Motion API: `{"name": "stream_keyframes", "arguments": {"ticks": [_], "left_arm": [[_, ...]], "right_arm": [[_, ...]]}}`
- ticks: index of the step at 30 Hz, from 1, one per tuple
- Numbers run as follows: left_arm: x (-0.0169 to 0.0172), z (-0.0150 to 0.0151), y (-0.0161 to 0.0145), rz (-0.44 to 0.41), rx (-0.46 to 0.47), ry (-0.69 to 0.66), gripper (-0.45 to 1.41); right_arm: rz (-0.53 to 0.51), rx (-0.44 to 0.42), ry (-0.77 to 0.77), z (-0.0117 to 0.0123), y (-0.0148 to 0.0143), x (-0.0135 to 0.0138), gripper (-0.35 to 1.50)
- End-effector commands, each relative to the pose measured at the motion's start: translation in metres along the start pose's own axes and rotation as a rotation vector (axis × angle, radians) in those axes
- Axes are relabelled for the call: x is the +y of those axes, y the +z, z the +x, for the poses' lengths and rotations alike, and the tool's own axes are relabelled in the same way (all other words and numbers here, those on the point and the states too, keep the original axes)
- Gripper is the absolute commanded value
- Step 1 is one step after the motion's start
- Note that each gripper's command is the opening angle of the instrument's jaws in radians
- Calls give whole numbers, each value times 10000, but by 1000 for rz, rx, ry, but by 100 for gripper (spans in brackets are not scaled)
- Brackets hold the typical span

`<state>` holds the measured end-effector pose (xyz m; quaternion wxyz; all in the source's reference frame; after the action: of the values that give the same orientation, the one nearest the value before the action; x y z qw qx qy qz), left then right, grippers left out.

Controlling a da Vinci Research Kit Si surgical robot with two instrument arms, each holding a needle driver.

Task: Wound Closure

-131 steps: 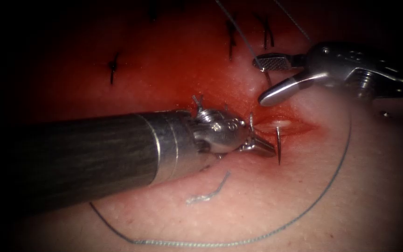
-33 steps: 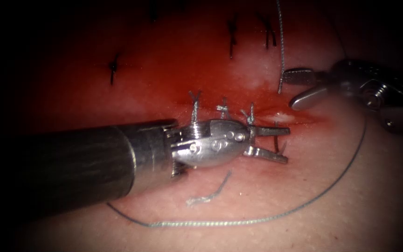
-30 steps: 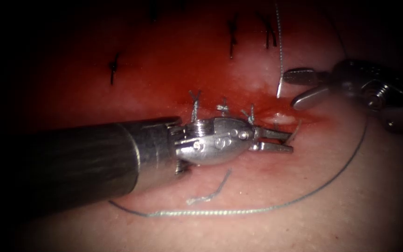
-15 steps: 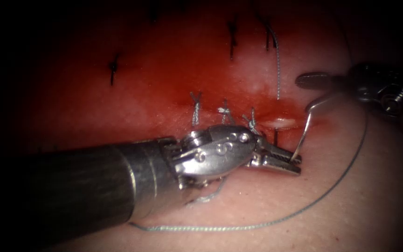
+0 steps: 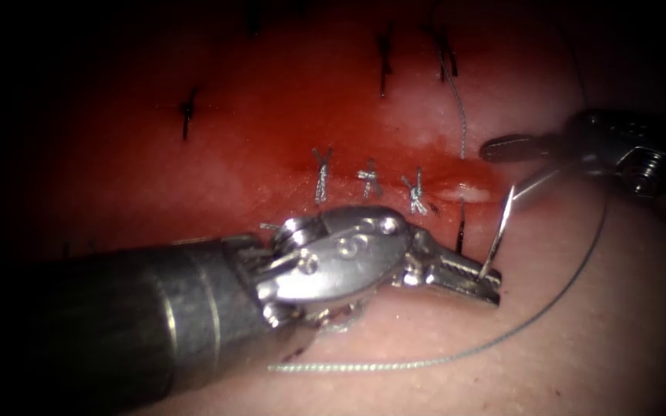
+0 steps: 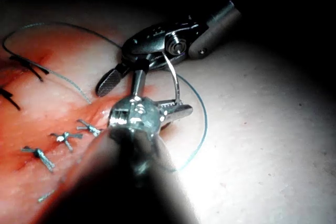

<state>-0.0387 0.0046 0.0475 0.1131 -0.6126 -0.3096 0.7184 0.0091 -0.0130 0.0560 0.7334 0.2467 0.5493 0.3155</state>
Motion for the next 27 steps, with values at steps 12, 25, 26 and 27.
{"name": "stream_keyframes", "arguments": {"ticks": [12,25,26,27], "left_arm": [[-38,83,-36,241,-19,485,-45],[-61,109,-42,325,-4,639,-45],[-60,107,-40,328,-4,660,-45],[-53,97,-34,331,-4,707,-45]], "right_arm": [[-121,-57,-167,40,-23,-41,110],[-105,-47,-208,45,-17,-47,123],[-92,-35,-194,46,-18,-47,120],[-65,3,-38,48,-21,-48,105]]}}
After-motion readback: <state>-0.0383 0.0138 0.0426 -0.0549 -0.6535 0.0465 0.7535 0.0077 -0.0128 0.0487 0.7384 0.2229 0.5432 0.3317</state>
